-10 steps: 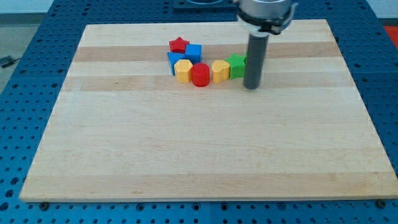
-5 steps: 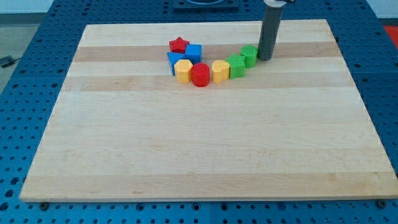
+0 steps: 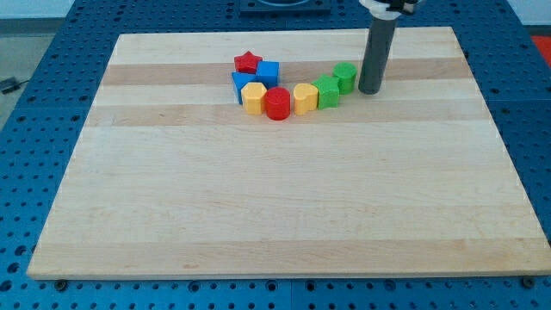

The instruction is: Place the green circle to the top right green star

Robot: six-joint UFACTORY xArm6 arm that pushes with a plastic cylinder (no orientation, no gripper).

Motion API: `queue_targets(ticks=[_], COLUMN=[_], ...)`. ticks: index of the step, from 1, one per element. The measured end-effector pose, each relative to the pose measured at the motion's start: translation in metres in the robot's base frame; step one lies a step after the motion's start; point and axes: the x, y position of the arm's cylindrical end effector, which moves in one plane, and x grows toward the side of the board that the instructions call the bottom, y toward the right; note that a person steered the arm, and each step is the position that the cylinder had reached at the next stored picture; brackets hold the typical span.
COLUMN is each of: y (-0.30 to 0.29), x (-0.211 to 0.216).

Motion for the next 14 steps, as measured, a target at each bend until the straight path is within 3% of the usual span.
queue_targets(ticks=[3, 5, 14], y=[-0.021, -0.020, -0.046], x=[0.000, 0.025, 0.003])
